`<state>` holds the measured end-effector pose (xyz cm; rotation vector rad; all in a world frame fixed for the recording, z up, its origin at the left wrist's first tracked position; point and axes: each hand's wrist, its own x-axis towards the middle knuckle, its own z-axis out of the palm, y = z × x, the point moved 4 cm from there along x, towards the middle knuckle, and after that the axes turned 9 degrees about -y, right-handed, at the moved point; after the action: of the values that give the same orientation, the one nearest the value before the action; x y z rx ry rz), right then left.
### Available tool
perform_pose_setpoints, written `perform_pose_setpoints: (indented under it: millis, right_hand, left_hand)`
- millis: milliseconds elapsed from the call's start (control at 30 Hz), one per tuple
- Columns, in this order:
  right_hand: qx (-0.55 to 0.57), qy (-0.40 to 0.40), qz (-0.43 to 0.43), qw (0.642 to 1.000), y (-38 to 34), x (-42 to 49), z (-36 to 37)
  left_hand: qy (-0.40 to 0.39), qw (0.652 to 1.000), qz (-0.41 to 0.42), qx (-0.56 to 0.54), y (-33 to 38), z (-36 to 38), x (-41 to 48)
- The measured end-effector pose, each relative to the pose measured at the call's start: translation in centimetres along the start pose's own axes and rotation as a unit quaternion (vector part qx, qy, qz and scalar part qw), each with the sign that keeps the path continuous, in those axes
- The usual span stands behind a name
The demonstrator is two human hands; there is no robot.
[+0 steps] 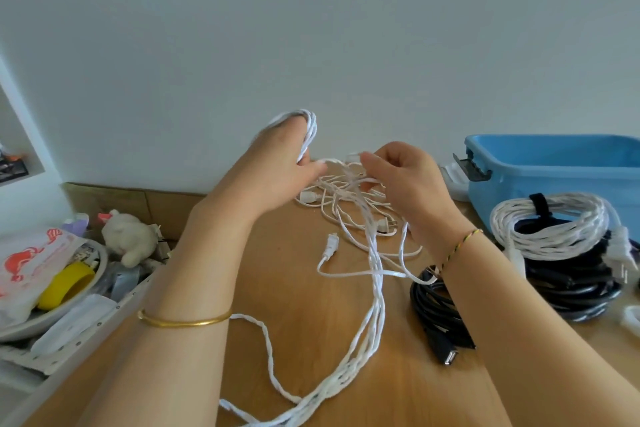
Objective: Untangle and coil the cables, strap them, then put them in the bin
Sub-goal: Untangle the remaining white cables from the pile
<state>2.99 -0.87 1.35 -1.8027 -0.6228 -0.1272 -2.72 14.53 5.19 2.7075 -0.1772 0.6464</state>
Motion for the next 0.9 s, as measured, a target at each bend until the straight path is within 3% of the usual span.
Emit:
perform_pose_setpoints:
  millis: [100,167,300,467,533,633,700,800,900]
  right_hand:
    - [0.045,0.000,0.045,0.998,0.8,0.2,-0.3]
    - [0.138,-0.013,0.087,0.986,1.4,0.3,-0.2]
    - [0.311,-0.017,0.167,0.935,2.8,0.3,0.4]
    - [0.355,0.018,0.192,0.915,3.7,0.1,0.5]
    - [0.311,0.044,0.185,0.931,3.9,0.2,0.2]
    - [0.041,0.080,0.145,0.985,3.9,0.6,-0.8]
    - [-0.110,0.089,0.093,0.986,2.9,0.6,-0.8]
    - [-0.160,0.109,-0.007,0.981,0.0,-0.2,-0.5]
    - [-0.128,0.030,-0.058,0.990,-2.0,-0.7,0.9]
  left_hand:
    - [0.133,0.990,-0.032,0.045,-0.7,-1.0,0.1]
    - [0.216,0.972,-0.073,0.051,-1.4,-1.9,-0.3]
    - [0.266,0.950,-0.163,0.014,-2.8,-2.7,-0.8]
    - [0.322,0.931,-0.167,0.020,-1.4,-3.2,-1.3]
    - [0.331,0.930,-0.154,0.039,-0.7,-3.6,-1.5]
    - [0.273,0.957,-0.084,0.052,-0.1,-3.4,-0.8]
    - [0.221,0.971,-0.069,0.061,-0.2,-2.8,-0.3]
    - [0.195,0.975,-0.086,0.057,-0.2,-2.0,-0.2]
    - [0.181,0.978,-0.101,0.024,-0.3,-1.8,-0.1]
